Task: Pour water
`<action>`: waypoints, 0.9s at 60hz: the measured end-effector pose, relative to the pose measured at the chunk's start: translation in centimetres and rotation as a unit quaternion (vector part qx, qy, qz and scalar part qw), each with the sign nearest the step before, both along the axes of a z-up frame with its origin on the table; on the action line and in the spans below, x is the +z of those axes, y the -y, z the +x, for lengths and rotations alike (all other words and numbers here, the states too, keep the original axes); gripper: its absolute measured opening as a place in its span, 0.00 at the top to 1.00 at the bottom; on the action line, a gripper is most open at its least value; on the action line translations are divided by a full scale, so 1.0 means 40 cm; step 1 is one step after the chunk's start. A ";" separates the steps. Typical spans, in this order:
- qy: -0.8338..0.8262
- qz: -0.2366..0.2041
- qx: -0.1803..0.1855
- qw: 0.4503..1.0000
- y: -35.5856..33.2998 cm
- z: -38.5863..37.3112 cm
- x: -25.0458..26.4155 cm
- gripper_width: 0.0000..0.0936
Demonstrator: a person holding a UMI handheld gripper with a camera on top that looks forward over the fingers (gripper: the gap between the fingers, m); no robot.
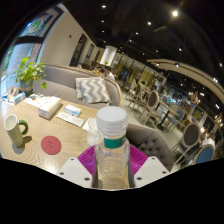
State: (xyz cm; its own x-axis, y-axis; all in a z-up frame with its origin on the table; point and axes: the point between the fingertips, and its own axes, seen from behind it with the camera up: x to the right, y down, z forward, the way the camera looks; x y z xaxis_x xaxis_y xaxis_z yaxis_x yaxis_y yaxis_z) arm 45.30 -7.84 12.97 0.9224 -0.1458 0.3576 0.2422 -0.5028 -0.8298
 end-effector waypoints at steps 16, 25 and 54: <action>0.356 -0.003 0.058 0.933 -0.089 -0.268 0.253 0.56; 0.534 -0.026 0.114 0.837 -0.126 -0.462 0.253 0.57; 0.709 -0.132 0.208 0.661 -0.152 -0.644 0.067 0.57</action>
